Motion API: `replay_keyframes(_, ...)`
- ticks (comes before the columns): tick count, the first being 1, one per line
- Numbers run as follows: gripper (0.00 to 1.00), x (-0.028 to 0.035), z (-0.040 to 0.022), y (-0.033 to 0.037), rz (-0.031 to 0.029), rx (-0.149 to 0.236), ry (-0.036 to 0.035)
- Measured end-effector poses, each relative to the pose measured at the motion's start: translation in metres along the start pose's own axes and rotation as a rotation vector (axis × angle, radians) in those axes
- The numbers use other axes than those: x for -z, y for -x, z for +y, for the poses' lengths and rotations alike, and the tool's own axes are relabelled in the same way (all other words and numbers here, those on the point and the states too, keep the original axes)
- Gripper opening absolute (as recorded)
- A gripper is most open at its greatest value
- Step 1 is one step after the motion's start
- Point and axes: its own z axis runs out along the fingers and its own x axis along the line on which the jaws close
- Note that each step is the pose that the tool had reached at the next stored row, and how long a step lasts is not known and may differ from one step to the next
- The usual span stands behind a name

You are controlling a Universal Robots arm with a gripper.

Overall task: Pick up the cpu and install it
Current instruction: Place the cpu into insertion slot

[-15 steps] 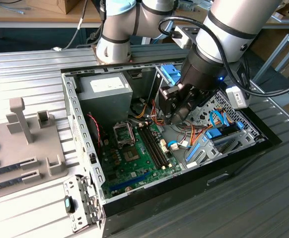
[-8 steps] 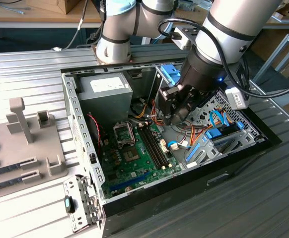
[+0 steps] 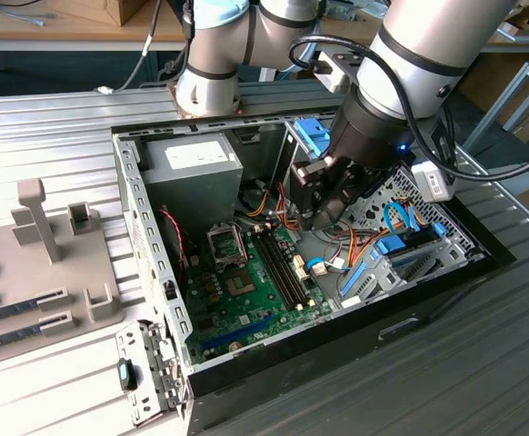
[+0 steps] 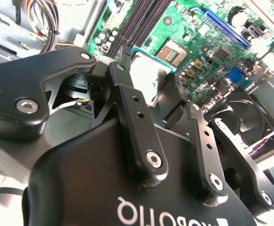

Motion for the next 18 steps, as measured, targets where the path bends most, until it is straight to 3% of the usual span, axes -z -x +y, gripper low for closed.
replay_keyframes(18,0.47,-0.004,-0.0005,0.0002,0.0,0.0,-0.0001)
